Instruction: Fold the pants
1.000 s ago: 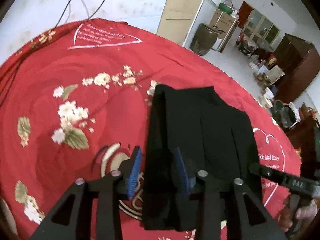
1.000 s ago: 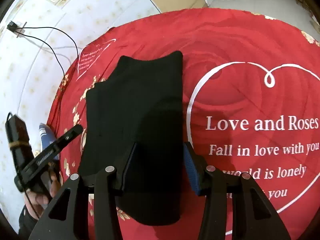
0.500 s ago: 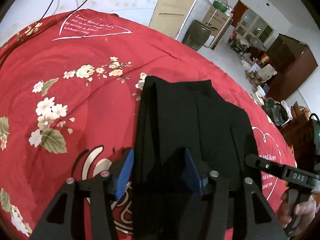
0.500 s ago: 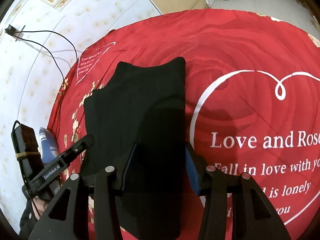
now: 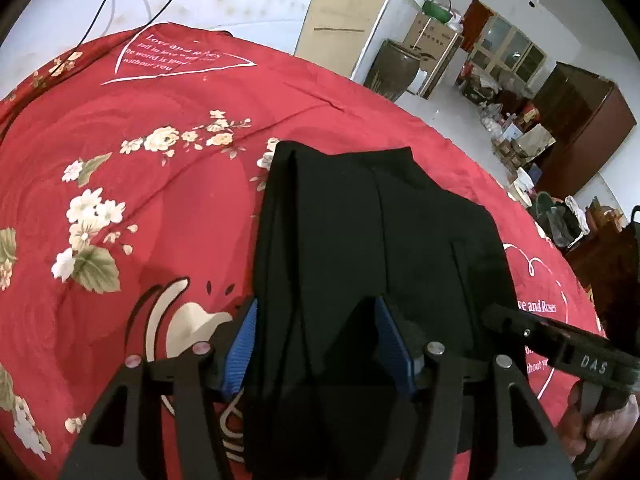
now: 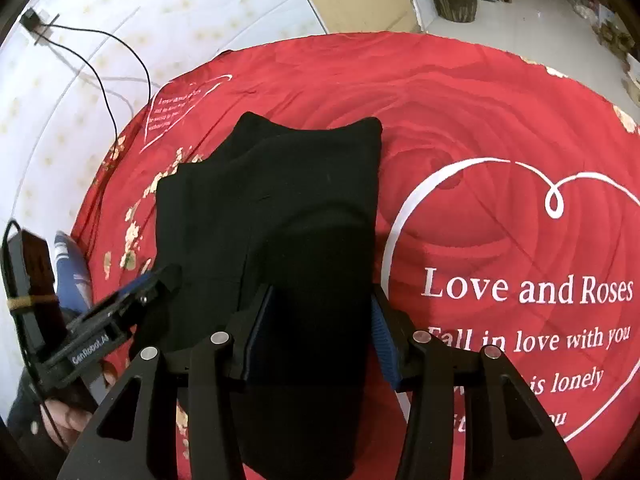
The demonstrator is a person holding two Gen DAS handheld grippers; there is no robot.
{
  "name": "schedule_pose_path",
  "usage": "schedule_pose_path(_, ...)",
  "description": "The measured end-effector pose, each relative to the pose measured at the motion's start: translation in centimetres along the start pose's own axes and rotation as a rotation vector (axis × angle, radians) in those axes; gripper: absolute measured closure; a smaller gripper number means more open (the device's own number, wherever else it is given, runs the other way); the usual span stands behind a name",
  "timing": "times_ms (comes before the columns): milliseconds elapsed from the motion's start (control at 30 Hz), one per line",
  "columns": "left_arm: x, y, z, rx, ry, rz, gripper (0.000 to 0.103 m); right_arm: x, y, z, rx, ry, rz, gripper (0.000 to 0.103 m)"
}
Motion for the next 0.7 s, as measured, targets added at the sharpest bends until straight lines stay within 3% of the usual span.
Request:
schedule_pose_path(233,0.2,-0.3,1.2,-0.036,0.035,0.002,0.055,0.1,-0.3,-1.0,0.044,-0.057,0.024,0.060)
schedule_pose_path(700,0.0,-0.4,1.7,-0.062,0.048,-0.004,0.061,0.2,-0.6,-1.9,0.090,-0.123,0.053,0.066)
Point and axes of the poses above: each gripper's, at about its wrist camera, not at the fingertips, and y roughly the way its jaws point, z to its right, x to its underside, the point moved 2 cm from there along y, roughly the way its jaws point, and after that the axes turned 11 degrees about x, right-handed, at the moved point
